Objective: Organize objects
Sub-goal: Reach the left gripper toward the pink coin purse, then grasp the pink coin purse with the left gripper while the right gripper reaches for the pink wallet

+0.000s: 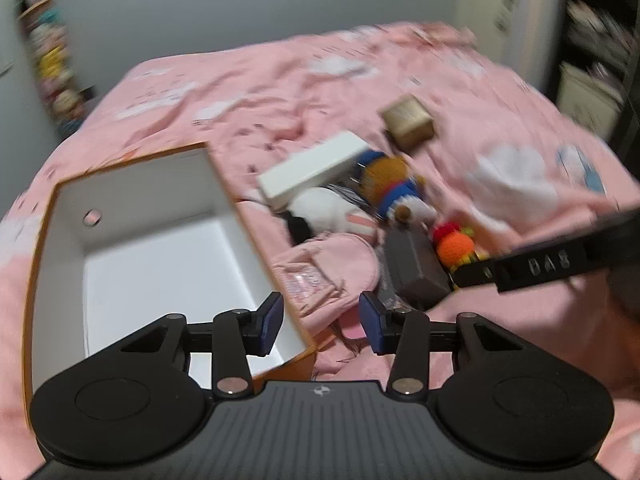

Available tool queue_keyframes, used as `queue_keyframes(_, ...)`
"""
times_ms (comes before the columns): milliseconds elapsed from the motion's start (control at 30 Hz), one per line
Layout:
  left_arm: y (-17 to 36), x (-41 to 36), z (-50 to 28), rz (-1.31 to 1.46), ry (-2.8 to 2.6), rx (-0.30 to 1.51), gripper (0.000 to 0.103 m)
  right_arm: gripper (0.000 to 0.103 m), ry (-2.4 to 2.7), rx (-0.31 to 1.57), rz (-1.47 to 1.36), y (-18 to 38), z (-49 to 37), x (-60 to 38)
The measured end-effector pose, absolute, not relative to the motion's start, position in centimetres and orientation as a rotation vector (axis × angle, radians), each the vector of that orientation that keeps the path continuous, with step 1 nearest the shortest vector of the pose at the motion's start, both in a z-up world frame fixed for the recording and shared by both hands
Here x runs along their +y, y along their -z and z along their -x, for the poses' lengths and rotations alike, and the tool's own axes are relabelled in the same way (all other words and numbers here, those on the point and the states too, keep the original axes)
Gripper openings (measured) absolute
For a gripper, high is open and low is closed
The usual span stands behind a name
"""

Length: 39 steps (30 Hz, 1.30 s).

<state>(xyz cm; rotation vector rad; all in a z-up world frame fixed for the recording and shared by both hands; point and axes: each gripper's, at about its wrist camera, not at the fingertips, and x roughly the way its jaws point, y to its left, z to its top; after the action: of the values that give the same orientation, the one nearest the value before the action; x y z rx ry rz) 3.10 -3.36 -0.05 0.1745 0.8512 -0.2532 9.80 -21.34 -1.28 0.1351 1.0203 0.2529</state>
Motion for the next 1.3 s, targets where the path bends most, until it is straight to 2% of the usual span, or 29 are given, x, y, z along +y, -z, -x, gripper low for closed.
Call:
queue_keyframes(67, 0.4, -4.6, -3.9, -0.253, 0.294, 0.870, 0.051, 0.064, -0.266, 1.026, -0.146, 1.3, -10.4, -21.6)
queue_keyframes(233, 2.7, -7.7, -6.0, -0.505, 0.393, 0.920, 0.052, 0.056, -0.269, 1.025, -0.139, 1.5, -11.9, -22.1)
queue_keyframes(500, 8.3, -12.0, -8.4, -0.901, 0.443, 1.005, 0.063, 0.056, -0.280, 1.038, -0.159, 2.9, -14.0, -23.4)
queue_keyframes(567, 9.9, -13.0, -8.7, -1.007, 0.449, 1.019, 0.071, 0.056, -0.284, 1.042, -0.174, 3.2, -14.3, -23.8)
queue_keyframes(800, 13.9, -14.5, -9.9, -1.213, 0.408, 1.079, 0.071, 0.056, -0.285, 1.088, -0.256, 4.9, -15.4, -25.4)
queue_keyframes(900, 14.7, -14.2, -10.4, -1.230, 0.389, 1.082, 0.066, 0.056, -0.289, 1.098, -0.276, 5.3, -15.5, -25.7)
queue_keyframes(1033, 14.2, -13.0, -10.9, -1.155, 0.377, 1.094, 0.045, 0.057, -0.298, 1.098, -0.276, 5.5, -15.7, -25.6)
queue_keyframes(1167, 12.2, -10.9, -11.3, -0.994, 0.349, 1.058, 0.030, 0.057, -0.309, 1.095, -0.272, 5.3, -15.6, -25.5)
queue_keyframes(1300, 9.7, -9.2, -11.7, -0.749, 0.307, 1.047, 0.022, 0.057, -0.332, 1.077, -0.258, 4.7, -15.5, -25.1)
